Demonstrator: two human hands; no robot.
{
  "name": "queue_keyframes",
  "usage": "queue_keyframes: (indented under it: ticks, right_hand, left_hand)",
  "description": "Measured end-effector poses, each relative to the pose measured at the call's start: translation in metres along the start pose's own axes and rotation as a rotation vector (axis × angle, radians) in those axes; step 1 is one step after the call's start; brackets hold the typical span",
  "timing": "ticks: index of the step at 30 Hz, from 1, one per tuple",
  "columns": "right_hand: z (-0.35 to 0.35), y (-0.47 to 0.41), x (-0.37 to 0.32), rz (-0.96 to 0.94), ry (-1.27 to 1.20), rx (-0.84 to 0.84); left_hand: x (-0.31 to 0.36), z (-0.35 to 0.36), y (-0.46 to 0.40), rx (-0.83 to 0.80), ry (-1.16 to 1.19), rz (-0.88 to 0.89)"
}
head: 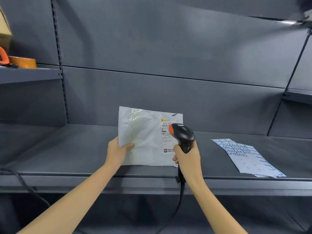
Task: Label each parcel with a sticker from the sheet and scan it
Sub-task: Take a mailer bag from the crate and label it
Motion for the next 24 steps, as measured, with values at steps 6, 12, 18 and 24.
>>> queue_keyframes:
  ticks: [6, 12, 18, 24]
  right_hand:
    - [-0.001, -0.002, 0.005, -0.006, 0.002, 0.002]
    - [-0.001, -0.006, 0.008, -0.029, 0.004, -0.010]
    - [-0.017, -0.029, 0.005, 0.016, -0.053, 0.031]
    - [-0.051, -0.087, -0.005, 0.243, 0.019, -0.051]
  left_hand:
    - [-0.001, -0.001, -0.001, 0.017, -0.016, -0.001]
    - [0.000, -0.002, -0.001, 0.007, -0.039, -0.003]
    - [0.001, -0.004, -0.004, -0.034, -0.091, -0.018]
    - [-0.004, -0.008, -0.012, -0.210, -0.263, -0.091]
Point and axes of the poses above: each hand's wrist, its own y-axis away from the middle knuckle, its own z-axis out of the palm, x = y × z, the point moved 2 cm from there along -y, towards the middle knuckle, and after that the axes turned 12 degrees about z, right-handed, at the moved point
